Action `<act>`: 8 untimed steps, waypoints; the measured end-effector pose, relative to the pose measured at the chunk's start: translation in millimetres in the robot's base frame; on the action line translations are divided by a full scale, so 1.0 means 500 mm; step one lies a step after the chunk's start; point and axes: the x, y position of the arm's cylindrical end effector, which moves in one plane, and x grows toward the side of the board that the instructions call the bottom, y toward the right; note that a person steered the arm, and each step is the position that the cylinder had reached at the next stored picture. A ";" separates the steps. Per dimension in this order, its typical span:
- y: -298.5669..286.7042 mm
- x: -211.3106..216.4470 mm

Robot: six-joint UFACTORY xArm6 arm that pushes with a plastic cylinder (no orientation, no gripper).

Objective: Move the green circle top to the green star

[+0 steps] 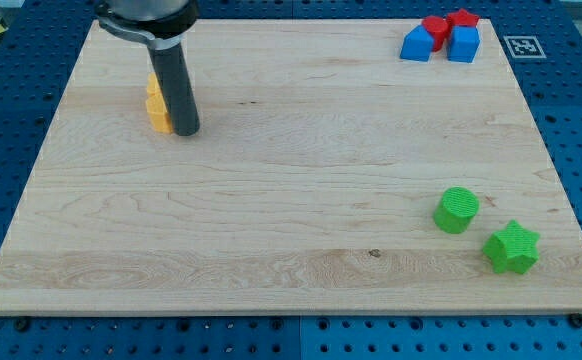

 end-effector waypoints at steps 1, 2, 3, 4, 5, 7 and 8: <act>-0.016 0.000; -0.014 0.000; 0.064 0.000; 0.211 0.000; 0.243 0.001; 0.298 0.063; 0.396 0.144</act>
